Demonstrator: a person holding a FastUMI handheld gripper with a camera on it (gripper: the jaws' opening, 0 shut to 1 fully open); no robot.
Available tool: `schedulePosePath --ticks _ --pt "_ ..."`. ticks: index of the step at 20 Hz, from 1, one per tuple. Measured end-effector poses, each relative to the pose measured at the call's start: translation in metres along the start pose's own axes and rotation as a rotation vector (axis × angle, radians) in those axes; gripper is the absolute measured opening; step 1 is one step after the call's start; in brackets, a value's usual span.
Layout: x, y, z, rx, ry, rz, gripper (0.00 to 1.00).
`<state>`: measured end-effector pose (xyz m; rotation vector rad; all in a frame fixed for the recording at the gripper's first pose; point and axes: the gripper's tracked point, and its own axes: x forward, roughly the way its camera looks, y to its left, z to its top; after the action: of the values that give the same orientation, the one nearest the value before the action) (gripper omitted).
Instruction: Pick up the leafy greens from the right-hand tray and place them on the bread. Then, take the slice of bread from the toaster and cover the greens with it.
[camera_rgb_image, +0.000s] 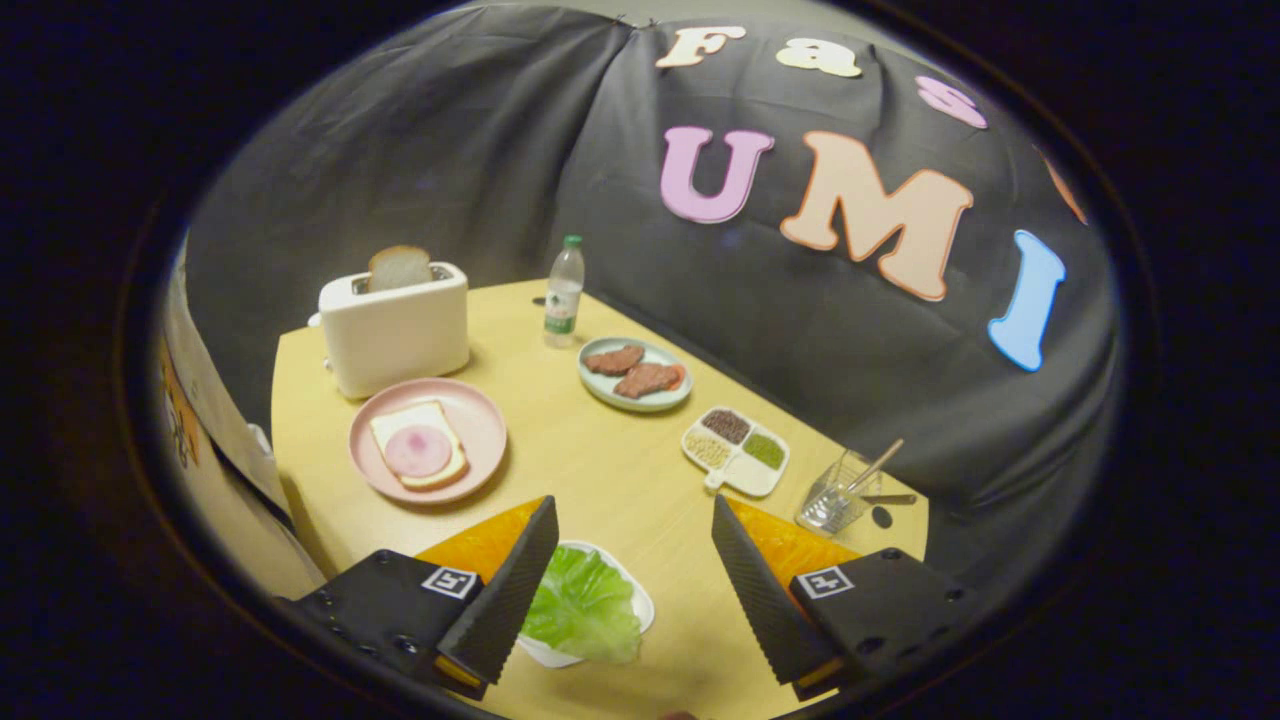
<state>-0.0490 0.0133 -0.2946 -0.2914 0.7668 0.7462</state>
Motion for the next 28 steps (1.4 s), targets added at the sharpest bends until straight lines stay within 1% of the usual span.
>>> schedulePosePath --ticks 5,11,18,23,25,27,28 --pt "0.019 0.015 -0.043 -0.002 0.121 0.083 0.99" --pt "0.034 0.031 -0.087 -0.035 0.247 0.178 0.99" --pt "0.051 0.041 -0.138 -0.043 0.388 0.248 0.99" --pt "0.057 0.046 -0.158 -0.032 0.462 0.28 1.0" --pt "0.058 0.052 -0.16 0.0 0.48 0.298 0.92" --pt "0.057 0.051 -0.16 0.006 0.487 0.295 0.85" --pt "0.057 0.052 -0.161 0.005 0.489 0.298 0.85"
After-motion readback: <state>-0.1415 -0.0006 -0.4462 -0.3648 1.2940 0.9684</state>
